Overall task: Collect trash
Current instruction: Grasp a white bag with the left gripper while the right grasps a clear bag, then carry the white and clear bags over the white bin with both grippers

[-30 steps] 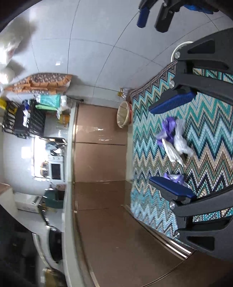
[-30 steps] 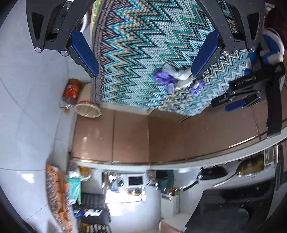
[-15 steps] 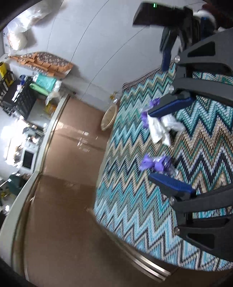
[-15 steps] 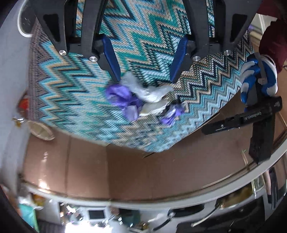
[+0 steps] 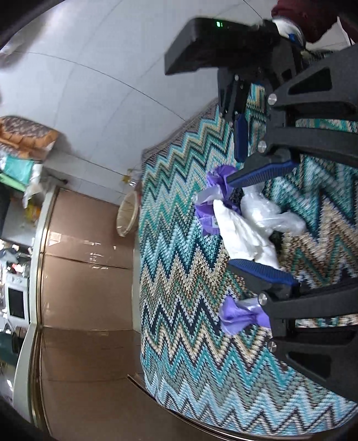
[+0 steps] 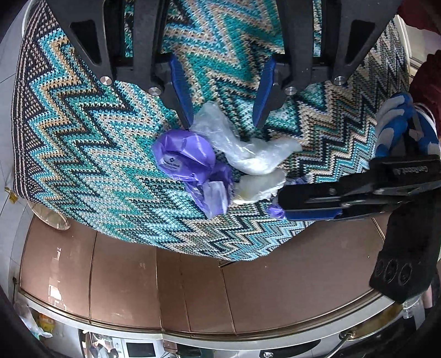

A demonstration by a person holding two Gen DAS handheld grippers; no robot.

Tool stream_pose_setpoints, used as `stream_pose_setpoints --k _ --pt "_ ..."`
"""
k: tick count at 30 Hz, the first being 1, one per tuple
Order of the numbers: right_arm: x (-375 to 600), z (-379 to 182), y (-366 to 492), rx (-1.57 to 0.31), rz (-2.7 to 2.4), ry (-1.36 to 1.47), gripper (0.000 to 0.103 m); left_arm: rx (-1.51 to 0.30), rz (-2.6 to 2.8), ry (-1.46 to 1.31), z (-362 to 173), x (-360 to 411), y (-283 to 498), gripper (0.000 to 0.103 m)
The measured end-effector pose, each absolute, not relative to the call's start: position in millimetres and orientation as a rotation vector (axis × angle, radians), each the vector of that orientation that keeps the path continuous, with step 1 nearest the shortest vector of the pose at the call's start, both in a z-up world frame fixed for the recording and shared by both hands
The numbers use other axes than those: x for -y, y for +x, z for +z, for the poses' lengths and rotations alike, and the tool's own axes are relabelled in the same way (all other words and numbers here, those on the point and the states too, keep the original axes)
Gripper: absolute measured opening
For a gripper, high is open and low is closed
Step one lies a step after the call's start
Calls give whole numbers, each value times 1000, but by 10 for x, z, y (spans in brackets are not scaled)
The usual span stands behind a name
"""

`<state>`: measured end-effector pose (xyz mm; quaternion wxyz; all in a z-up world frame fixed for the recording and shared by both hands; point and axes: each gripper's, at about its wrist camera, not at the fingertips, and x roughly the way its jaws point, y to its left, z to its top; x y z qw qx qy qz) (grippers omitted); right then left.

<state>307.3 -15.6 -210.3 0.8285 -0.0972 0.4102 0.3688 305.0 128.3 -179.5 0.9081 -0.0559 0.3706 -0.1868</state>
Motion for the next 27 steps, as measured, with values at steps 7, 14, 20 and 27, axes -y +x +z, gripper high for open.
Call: stream_pose_setpoints --k 7,14,20,27 --pt "142 -2220 3179 -892 786 -205 31 -849 -355 -105 -2029 -1246 3254 50" --pt "144 -2239 3183 -890 797 -199 7 -869 -360 -107 -2053 -1243 3284 13" --pt "217 -2129 3025 -860 792 -202 4 -831 -337 -107 -1930 -1288 3147 7" --pt "402 -1875 2746 -798 770 -174 4 -761 -324 -104 -1646 -1334 2853 7"
